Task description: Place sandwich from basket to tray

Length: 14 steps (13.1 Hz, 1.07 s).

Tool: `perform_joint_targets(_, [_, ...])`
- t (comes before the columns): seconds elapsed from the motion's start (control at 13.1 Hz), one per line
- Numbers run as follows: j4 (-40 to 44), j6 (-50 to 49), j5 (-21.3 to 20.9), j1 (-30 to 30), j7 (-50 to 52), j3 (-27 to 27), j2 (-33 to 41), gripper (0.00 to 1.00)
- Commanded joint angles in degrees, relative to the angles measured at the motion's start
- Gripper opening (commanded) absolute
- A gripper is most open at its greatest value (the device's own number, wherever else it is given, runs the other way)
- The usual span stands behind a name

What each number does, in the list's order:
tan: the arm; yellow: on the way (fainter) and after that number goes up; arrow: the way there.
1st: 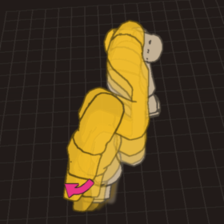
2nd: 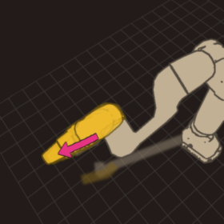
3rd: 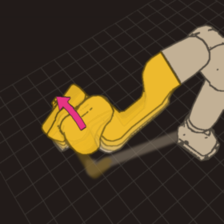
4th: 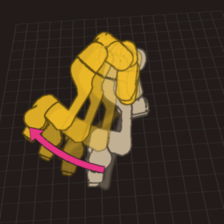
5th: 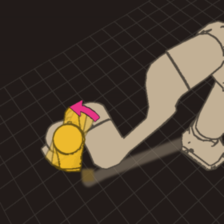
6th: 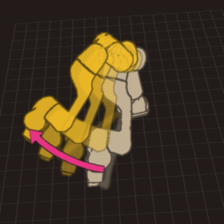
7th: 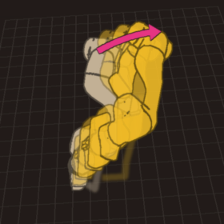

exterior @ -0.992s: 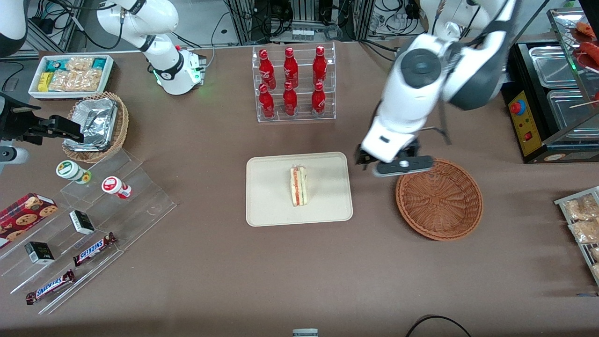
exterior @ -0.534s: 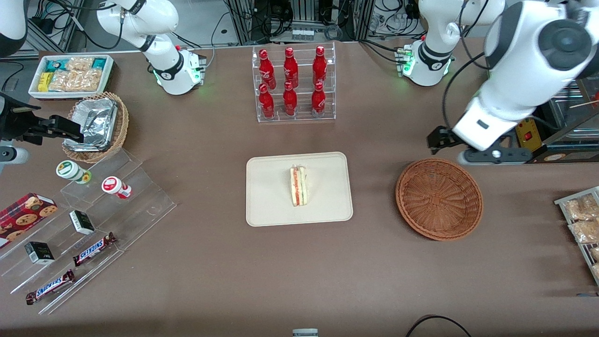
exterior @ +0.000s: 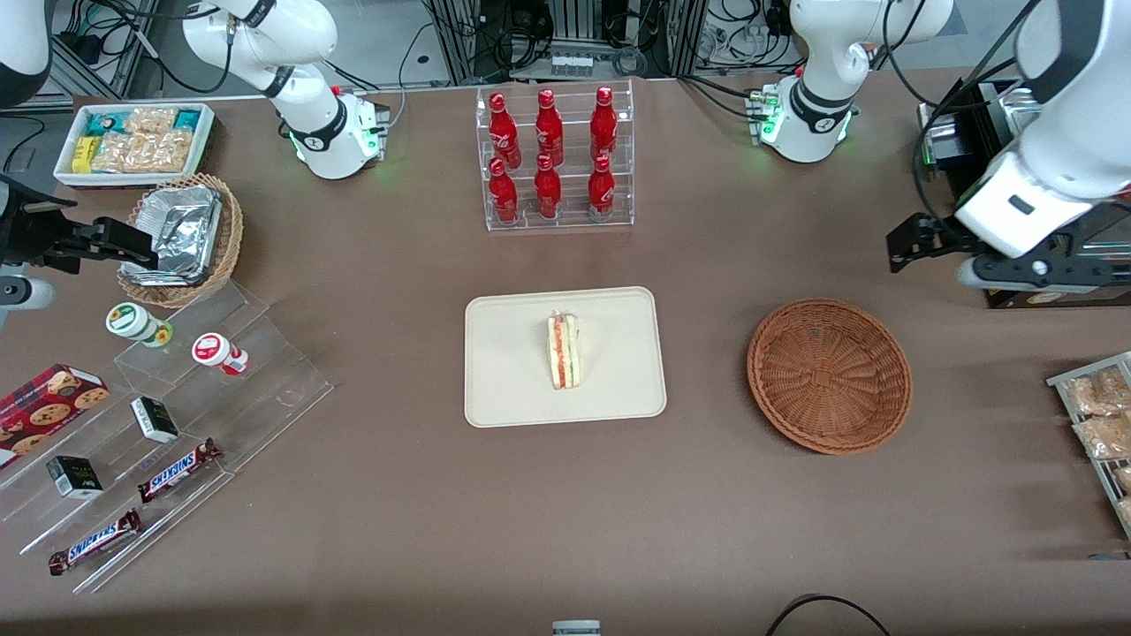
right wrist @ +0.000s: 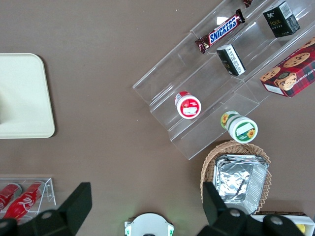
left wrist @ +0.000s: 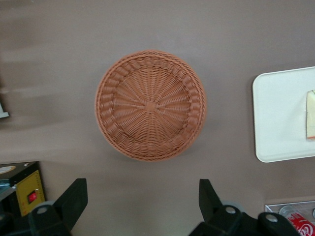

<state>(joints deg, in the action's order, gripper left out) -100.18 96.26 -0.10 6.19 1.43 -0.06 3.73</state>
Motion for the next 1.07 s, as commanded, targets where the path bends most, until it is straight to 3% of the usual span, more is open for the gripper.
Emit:
perform_joint_targets(0.0, [0.1, -0.1, -0.3, -0.6, -1.1, 0.8, 1.6, 1.00])
perform_joint_targets(0.38, [2.0, 0.4, -4.3, -1.8, -1.3, 0.7, -0.1, 1.00])
perform_joint_targets(0.84, [7.4, -0.9, -3.3, -4.4, -2.7, 0.8, -4.1, 1.00])
perform_joint_targets(0.99, [7.8, -1.2, 0.3, -5.5, -2.7, 0.7, -4.2, 1.00])
